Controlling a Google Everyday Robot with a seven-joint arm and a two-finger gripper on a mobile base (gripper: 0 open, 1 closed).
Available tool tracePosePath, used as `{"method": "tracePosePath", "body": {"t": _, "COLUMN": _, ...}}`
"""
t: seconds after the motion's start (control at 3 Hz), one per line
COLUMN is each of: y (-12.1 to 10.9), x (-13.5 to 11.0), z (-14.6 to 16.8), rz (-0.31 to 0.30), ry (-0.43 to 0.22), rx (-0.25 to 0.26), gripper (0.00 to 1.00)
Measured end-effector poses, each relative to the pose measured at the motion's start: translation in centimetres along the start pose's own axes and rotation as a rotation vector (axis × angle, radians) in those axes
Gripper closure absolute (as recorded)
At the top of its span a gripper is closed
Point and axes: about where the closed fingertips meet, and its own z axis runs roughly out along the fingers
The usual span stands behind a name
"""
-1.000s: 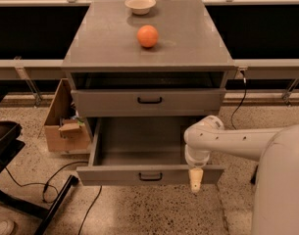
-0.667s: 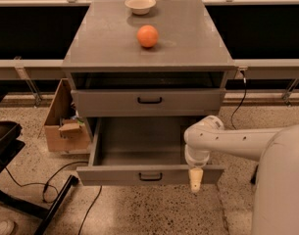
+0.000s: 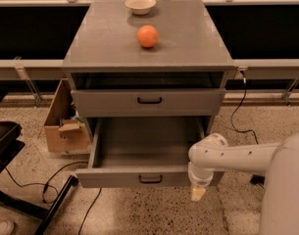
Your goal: Open middle drawer
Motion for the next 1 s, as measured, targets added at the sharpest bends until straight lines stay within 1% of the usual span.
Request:
{"method": "tracePosePath", "body": {"t": 0.67, "y": -0.42, "x": 0.09, "z": -0.62, "rz": 0.000, "ry": 0.000, "rx": 0.000, "gripper": 0.88}}
{"method": "tracePosePath", "body": {"t": 1.0, "y": 0.31, "x": 0.59, "z": -1.09, "rz": 0.004, "ry": 0.010, "rx": 0.005, "gripper": 1.00}}
